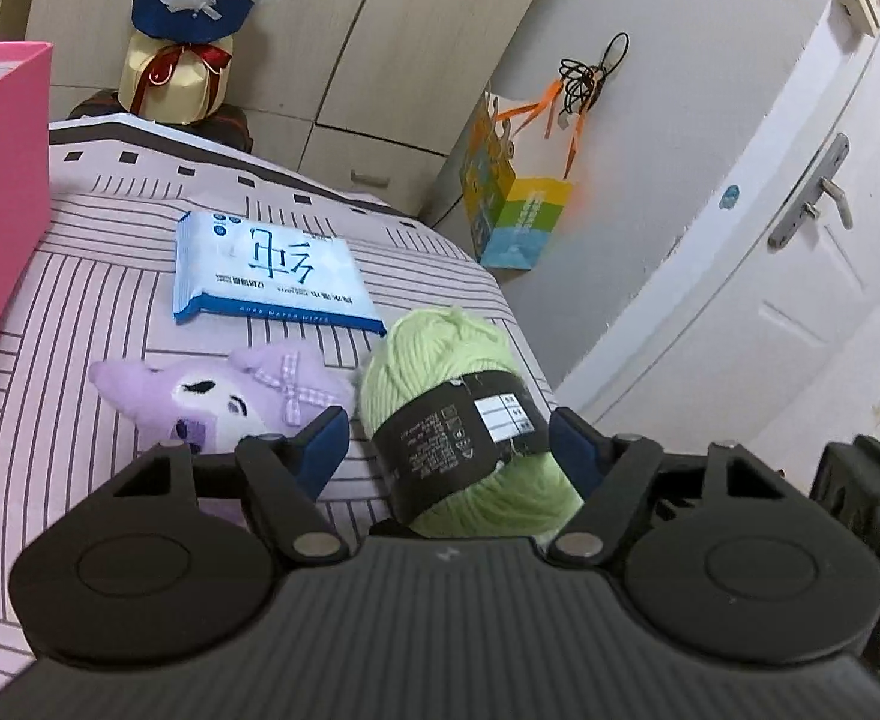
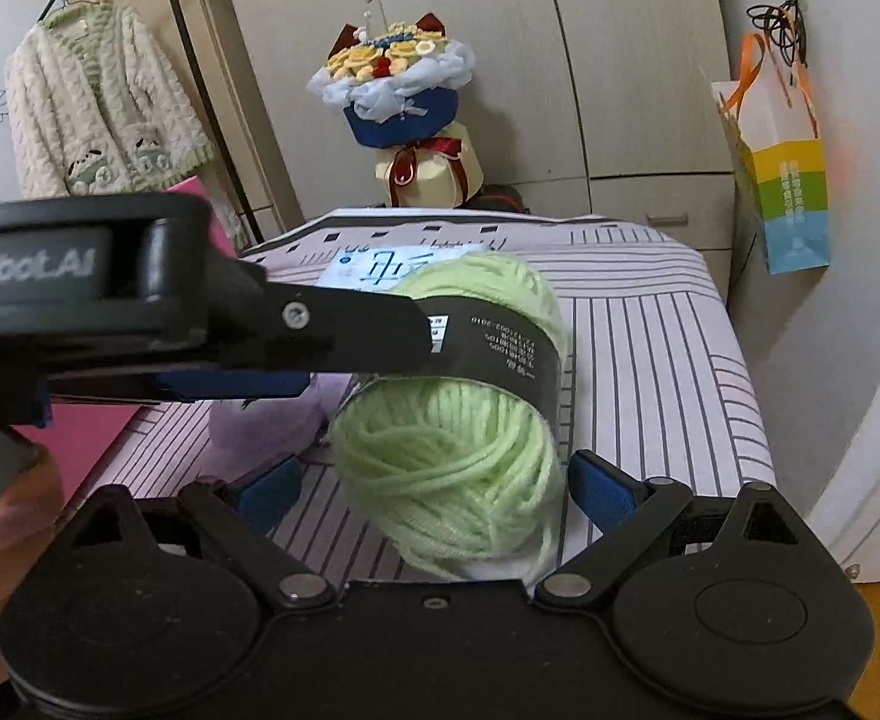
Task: Organize soft objects
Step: 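Close the left gripper on the light green yarn ball, then carry the yarn ball with the left gripper into the pink box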
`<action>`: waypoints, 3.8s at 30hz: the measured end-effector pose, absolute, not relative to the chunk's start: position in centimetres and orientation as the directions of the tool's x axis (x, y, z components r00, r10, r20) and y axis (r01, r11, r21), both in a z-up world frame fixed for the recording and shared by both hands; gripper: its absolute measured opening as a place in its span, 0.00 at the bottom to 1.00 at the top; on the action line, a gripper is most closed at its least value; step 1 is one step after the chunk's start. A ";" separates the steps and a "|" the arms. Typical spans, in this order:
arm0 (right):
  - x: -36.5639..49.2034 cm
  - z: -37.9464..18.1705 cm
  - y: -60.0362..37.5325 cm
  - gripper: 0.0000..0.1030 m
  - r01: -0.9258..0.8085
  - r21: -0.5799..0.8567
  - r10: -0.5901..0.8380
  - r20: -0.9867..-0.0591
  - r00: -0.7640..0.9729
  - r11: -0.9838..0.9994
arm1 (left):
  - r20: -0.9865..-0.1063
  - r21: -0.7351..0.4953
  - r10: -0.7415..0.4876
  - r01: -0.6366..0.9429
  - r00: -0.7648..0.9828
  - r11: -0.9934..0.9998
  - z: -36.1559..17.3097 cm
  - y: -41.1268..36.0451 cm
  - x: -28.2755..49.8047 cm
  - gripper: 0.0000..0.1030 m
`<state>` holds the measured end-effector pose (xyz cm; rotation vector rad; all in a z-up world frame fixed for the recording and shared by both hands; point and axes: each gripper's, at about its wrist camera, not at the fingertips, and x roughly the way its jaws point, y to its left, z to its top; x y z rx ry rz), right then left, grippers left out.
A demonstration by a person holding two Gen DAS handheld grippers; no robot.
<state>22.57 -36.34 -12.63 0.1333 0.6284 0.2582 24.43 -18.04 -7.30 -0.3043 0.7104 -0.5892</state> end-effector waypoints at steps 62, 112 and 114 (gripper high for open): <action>4.5 -4.7 -22.1 0.65 -0.353 -0.026 0.305 -0.448 0.840 0.935 | -0.413 -0.294 -0.613 0.538 0.674 0.790 -0.6 -3.6 5.9 0.54; 14.4 -3.1 -12.5 0.83 -0.454 -0.089 0.388 -0.392 0.834 0.887 | -0.460 -0.373 -0.487 0.336 0.742 0.865 -1.7 7.8 18.1 0.64; 13.4 -2.7 -13.5 0.83 -0.470 -0.060 0.417 -0.375 0.828 0.881 | -0.450 -0.372 -0.480 0.330 0.753 0.867 -1.3 8.3 17.2 0.64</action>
